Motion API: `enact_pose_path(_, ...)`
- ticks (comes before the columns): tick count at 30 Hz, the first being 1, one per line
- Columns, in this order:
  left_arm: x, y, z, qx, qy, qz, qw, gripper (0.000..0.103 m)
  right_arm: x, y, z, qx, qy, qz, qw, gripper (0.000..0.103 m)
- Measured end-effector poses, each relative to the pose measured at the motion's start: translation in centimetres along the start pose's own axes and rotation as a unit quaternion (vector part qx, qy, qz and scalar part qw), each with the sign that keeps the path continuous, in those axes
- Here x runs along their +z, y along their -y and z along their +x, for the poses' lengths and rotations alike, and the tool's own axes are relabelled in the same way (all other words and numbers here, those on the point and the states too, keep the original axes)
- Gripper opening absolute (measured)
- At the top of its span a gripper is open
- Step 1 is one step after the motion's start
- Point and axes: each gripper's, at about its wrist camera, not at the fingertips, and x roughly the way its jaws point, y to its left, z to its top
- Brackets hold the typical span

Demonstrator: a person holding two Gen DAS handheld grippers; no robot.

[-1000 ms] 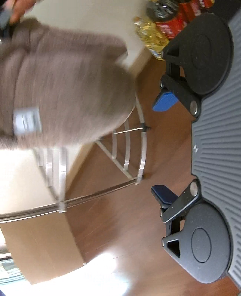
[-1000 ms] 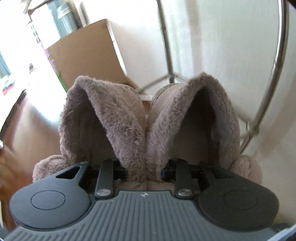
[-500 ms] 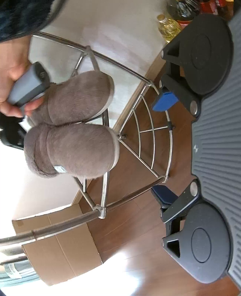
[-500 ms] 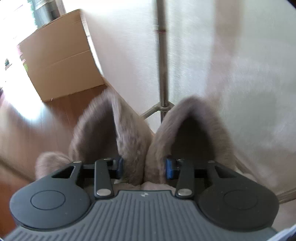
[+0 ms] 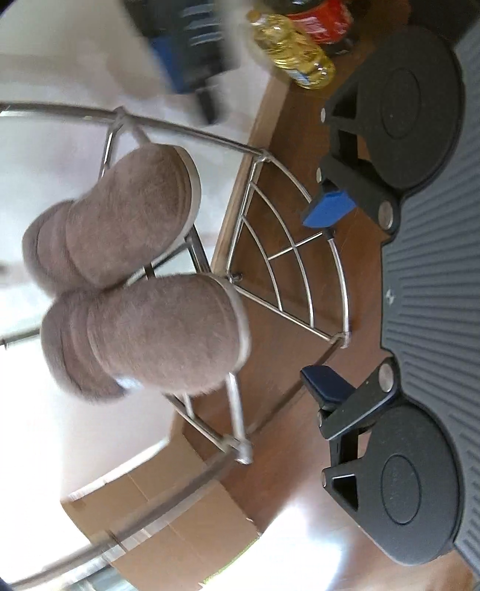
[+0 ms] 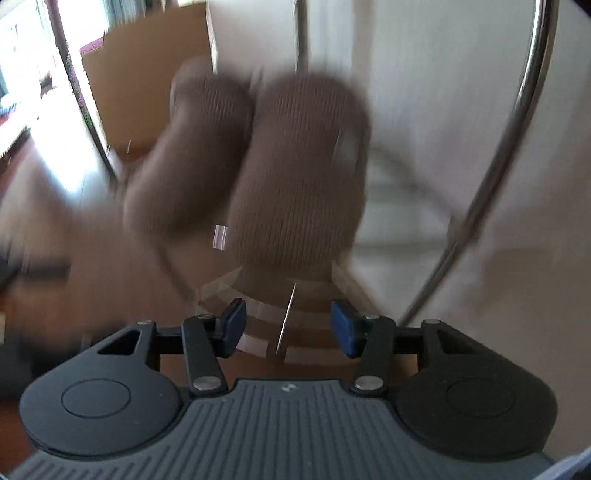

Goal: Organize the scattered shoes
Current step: 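Lift the taupe slippers onto the rack's middle shelf and open the right gripper, then grasp the pink striped slippers by their grey-lined collars with the right gripper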

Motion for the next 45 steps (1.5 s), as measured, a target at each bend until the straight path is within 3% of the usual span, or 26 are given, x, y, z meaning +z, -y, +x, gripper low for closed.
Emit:
enact_pose_path(2,0.6,0.2,1.3,-0.017,-0.005,0.023,0.9996,0.08,0.1,-0.6,1.4,0.005,-0.007,-0.016,1.0,0.015)
enact_pose_path(6,2.0,0.5,4.1,-0.024,-0.015,0.055,0.9981,0.08,1.3,-0.8,3.7,0.002,-0.002,-0.017,1.0,0.014)
enact_pose_path(15,4.0,0.7,5.3,-0.031,-0.009,0.041,0.9986,0.08,4.5,0.5,6.9,-0.009,-0.004,0.034,0.999,0.014)
enact_pose_path(18,4.0,1.2,5.6,-0.024,0.0,0.047,0.9986,0.08,3.9,0.1,6.5,-0.003,-0.003,0.018,1.0,0.013)
enact_pose_path(22,2.8,1.9,4.8,-0.012,0.007,0.036,0.9992,0.08,0.7,-0.1,2.5,0.004,0.008,-0.009,1.0,0.016)
enact_pose_path(26,-1.9,2.7,2.5,-0.024,-0.012,-0.021,0.9994,0.08,-2.2,-0.3,0.1,0.039,0.001,-0.033,0.999,0.018)
enact_pose_path(28,-6.4,4.0,1.1,-0.031,-0.043,-0.063,0.9966,0.08,-4.4,0.3,0.2,0.057,-0.023,-0.042,0.997,0.021)
enact_pose_path(30,-10.6,5.5,0.2,-0.039,-0.077,-0.097,0.9916,0.08,-8.8,0.0,0.0,0.076,-0.076,-0.052,0.993,0.025)
enact_pose_path(35,-23.7,12.3,-1.2,-0.06,-0.175,-0.185,0.965,0.08,-21.6,-1.8,1.8,0.087,-0.218,-0.085,0.968,0.029)
enact_pose_path(39,-31.5,17.7,-0.9,-0.071,-0.228,-0.196,0.951,0.08,-30.9,-3.7,5.0,0.076,-0.29,-0.106,0.948,0.036)
enact_pose_path(45,-39.1,23.2,0.9,-0.089,-0.245,-0.147,0.9541,0.08,-41.0,-7.1,10.4,0.065,-0.31,-0.16,0.935,0.043)
